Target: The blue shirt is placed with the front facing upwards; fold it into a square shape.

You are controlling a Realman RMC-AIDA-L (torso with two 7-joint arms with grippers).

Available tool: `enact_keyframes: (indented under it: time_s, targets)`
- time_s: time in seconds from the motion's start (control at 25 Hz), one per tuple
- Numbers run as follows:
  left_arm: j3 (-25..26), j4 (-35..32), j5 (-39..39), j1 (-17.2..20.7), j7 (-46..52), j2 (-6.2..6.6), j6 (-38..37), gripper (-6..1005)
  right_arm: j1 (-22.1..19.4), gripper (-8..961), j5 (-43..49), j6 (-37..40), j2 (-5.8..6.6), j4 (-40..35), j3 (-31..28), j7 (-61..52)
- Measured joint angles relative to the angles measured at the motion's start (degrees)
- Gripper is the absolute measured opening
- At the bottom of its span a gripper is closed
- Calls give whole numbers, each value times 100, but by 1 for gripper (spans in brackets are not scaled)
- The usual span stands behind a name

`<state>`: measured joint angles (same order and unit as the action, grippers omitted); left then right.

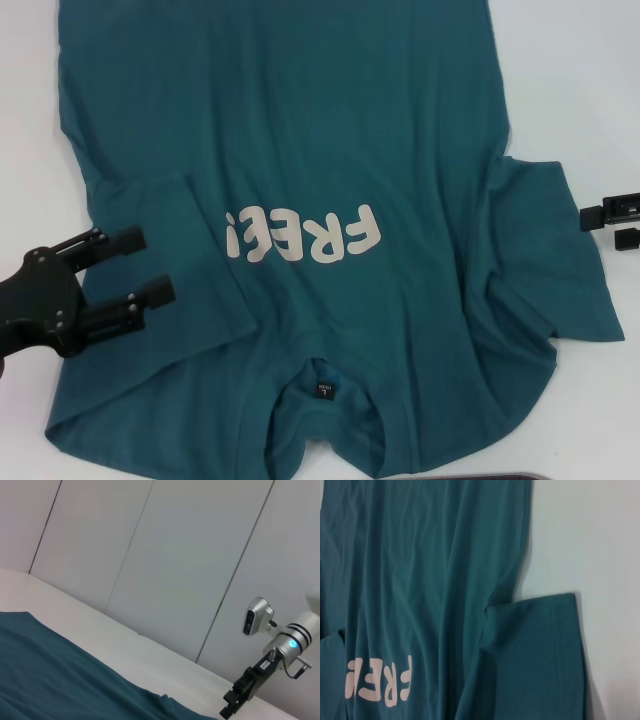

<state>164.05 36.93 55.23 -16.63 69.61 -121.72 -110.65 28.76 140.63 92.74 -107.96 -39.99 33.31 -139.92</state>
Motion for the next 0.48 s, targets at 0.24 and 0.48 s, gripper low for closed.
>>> enact_keyframes:
  time_s: [0.24,0.48]
  targets:
    - [41,-11,6,2,0,-1,0,813,24,895,0,-76,-19,28,0,-14]
    - [48,-11,6,2,0,-1,0,813,43,895,33,-146,-32,89,0,-46]
